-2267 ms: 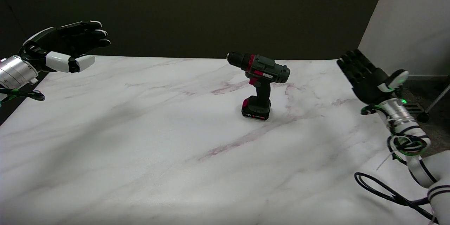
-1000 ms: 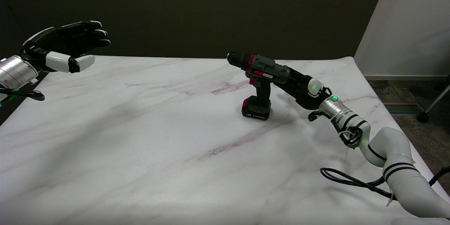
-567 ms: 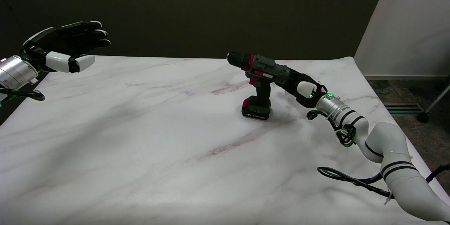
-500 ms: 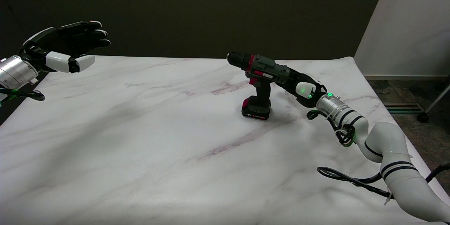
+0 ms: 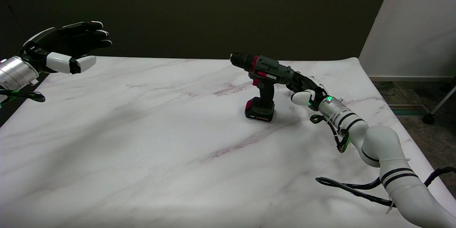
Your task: Pick up the power screwdriver.
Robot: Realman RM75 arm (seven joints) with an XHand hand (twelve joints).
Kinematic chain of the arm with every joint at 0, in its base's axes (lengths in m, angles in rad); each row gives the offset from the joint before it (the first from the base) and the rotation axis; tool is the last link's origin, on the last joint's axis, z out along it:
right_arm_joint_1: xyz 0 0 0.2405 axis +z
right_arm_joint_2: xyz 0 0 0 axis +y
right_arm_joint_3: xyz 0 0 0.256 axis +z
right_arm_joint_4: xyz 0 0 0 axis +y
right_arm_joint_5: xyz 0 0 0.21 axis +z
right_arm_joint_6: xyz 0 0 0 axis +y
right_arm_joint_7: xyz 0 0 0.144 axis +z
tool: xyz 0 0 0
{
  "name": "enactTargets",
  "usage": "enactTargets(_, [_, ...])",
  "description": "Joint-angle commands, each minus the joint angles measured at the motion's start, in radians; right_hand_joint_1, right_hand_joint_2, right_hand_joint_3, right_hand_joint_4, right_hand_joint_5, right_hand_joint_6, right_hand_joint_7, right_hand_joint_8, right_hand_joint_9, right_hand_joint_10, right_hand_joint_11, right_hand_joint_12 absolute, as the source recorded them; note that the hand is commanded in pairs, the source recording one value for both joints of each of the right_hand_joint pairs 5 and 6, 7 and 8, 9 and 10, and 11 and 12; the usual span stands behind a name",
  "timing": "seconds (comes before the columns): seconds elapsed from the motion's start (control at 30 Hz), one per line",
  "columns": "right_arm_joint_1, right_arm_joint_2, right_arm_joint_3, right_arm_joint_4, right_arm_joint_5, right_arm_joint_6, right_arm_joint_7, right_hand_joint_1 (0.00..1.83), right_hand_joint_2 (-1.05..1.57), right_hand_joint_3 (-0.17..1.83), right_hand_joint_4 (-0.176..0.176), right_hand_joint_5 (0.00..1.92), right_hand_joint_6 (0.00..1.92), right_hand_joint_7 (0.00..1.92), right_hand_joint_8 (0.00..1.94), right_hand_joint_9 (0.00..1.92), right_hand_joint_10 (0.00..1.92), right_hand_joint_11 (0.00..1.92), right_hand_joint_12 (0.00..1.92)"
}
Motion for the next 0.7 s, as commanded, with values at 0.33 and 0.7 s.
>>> enactTargets(0.33, [-0.016,-0.052,-0.131,0.095,-0.143,0.198,0.003,1.02,-0.65,0.48,-0.110,0.09,0.09,0.31,0.31,0.26,0.26,0.26,0.26])
enactTargets(0.7, [-0.007,-0.065,-0.167,0.088,-0.085,0.198,0.003,1.02,-0.63,0.49,-0.111,0.09,0.09,0.32,0.32,0.28,0.28,0.28,0.28])
